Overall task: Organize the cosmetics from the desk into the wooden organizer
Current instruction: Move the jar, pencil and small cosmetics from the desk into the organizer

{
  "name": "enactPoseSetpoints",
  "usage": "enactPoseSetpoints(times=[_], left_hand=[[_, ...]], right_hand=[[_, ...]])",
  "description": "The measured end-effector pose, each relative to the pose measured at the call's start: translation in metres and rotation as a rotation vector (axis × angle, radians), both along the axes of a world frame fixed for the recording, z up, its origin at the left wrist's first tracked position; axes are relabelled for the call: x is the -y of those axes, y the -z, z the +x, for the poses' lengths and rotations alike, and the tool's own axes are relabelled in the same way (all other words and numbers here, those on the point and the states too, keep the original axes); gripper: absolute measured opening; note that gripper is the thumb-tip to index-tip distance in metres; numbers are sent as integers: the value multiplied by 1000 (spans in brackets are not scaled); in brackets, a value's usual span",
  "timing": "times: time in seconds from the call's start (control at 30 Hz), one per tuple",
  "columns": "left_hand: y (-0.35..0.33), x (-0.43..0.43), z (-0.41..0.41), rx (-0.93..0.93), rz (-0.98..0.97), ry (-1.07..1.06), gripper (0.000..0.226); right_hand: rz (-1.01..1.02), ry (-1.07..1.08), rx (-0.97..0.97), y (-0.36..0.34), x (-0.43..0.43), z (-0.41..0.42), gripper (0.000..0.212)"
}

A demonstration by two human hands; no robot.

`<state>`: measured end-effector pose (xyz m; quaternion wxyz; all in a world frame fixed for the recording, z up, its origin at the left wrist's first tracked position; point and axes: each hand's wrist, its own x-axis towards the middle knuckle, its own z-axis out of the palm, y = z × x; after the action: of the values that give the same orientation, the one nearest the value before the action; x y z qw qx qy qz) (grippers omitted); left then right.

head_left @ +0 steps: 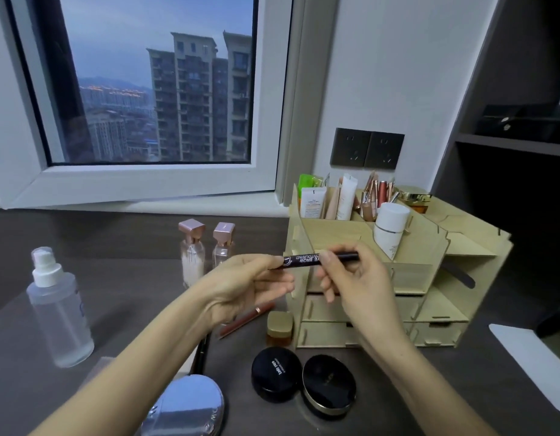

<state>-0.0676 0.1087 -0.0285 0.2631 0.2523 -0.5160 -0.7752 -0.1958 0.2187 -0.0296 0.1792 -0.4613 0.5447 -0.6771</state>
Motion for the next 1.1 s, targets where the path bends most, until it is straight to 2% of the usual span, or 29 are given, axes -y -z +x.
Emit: enactPoseSetpoints(times=[0.07, 0.17, 0.23, 0.3, 0.43, 0.57, 0.67, 0.83, 0.97, 1.03, 1.1], left_hand=[[-6, 1, -10, 50, -138, 33, 14], [-10, 10, -20, 87, -293, -97, 11], [-6, 18, -20, 121, -368, -240, 7], [3, 28, -15, 215, -471, -351, 9], [24, 41, -6, 355, -576, -423, 12], [35, 53, 0, 444, -651, -425, 11], [40, 64, 5, 515, -688, -429, 9], [54, 73, 8, 580, -711, -420, 10], [66, 73, 14, 698, -805, -374, 14], [72, 74, 18, 804, -859, -372, 17], [78, 74, 23, 907, -911, -390, 13]], right_hand=[[-51, 105, -54, -20, -1, -20, 4], [-125, 495, -312, -53, 2, -64, 14], [-72, 765, -504, -73, 12, -95, 21], [60, 893, -659, -83, 32, -125, 28], [354, 876, -959, -88, 71, -161, 30], [607, 777, -1010, -91, 96, -175, 35], [718, 743, -1066, -90, 111, -180, 41], [801, 764, -1163, -92, 122, -177, 36], [909, 812, -1213, -96, 125, -176, 41], [898, 845, -1149, -94, 126, -176, 46], [786, 858, -991, -87, 128, -178, 43]])
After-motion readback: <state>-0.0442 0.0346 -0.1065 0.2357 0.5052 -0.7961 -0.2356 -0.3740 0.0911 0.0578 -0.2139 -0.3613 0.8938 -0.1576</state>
